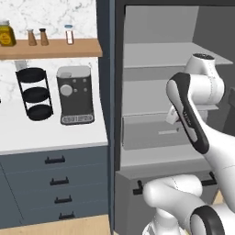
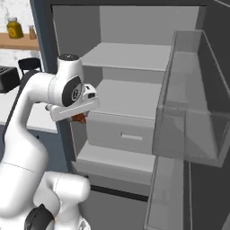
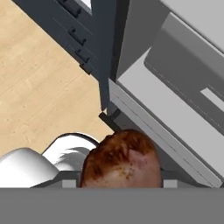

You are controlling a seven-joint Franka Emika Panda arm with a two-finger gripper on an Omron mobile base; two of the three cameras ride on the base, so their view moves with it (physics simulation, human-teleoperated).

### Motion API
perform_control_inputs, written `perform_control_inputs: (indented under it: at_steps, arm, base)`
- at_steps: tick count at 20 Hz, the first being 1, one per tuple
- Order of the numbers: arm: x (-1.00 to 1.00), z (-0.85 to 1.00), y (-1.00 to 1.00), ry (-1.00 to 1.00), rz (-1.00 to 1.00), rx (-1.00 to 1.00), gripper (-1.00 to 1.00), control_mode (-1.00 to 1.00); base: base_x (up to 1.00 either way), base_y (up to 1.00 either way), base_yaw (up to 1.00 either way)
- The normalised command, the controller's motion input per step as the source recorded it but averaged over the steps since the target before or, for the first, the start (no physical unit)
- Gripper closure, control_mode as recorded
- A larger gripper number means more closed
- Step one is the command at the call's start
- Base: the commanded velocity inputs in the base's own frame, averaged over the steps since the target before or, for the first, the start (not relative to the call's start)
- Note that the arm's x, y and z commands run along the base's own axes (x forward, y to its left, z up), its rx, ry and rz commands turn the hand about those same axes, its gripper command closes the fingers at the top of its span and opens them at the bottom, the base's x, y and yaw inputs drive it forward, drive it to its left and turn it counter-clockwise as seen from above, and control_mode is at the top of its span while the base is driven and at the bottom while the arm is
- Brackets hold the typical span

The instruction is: Place one potato and one chicken drumstick in each tupperware on the nearby counter, to pack two identical lunches.

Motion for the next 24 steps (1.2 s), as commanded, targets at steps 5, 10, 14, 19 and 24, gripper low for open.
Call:
perform_control_inputs:
  at_steps: [5, 10, 14, 19, 24]
  arm:
    - [0.00, 0.00, 0.00, 0.00, 0.00, 0.00, 1.00, 1.00]
    - [0.00, 0.00, 0.00, 0.00, 0.00, 0.00, 1.00, 1.00]
    - [0.00, 0.00, 0.00, 0.00, 0.00, 0.00, 1.00, 1.00]
    - [0.00, 0.00, 0.00, 0.00, 0.00, 0.00, 1.00, 1.00]
    - [0.00, 0.00, 0.00, 0.00, 0.00, 0.00, 1.00, 1.00]
  base:
    - [0.00, 0.97, 0.11]
    - [0.10, 1.00, 0.09]
    - [0.19, 1.00, 0.03]
    - [0.26, 1.00, -0.03]
    - [0.57, 1.00, -0.15]
